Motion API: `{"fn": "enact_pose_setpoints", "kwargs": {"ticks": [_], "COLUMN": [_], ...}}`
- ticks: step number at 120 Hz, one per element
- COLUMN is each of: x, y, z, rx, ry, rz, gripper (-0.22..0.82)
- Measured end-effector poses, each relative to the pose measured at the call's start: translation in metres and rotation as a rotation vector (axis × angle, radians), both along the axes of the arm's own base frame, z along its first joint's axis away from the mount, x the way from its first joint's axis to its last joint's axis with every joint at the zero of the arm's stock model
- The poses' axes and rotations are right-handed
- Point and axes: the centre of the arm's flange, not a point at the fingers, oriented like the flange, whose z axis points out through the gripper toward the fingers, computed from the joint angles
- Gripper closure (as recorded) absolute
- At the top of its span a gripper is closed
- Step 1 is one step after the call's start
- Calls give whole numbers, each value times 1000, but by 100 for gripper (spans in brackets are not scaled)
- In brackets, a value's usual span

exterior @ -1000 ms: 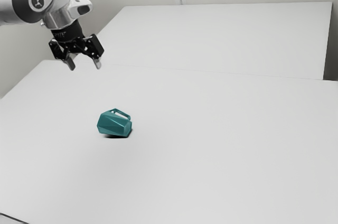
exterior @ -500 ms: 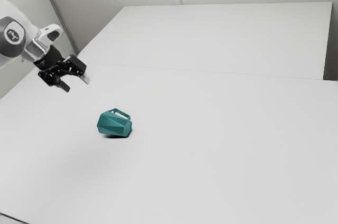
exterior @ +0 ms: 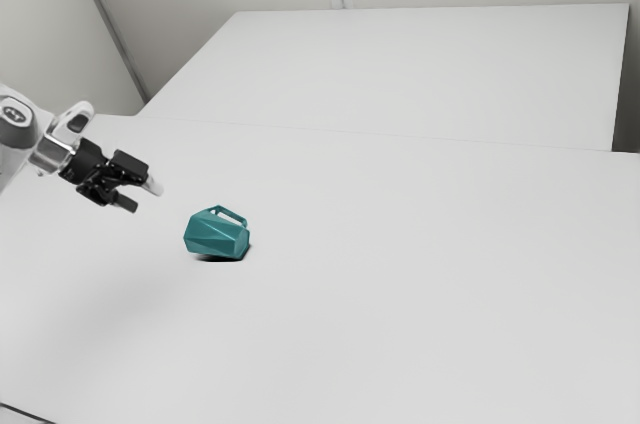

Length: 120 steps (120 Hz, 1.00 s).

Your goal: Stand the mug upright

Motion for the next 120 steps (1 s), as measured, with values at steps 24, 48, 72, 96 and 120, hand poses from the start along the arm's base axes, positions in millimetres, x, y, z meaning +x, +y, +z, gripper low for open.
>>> {"fn": "enact_pose_setpoints", "kwargs": {"ticks": [24, 48, 72, 96, 120], "x": [0, -8, 4, 18, 34], "y": [28, 44, 66, 64, 63], "z": [-41, -59, -65, -87, -95], "rx": [-65, -135, -150, -171, -179], "ry": [-53, -46, -24, 13, 15], "rz": [5, 15, 5, -21, -43], "gripper": [0, 0, 0, 0, 0]}}
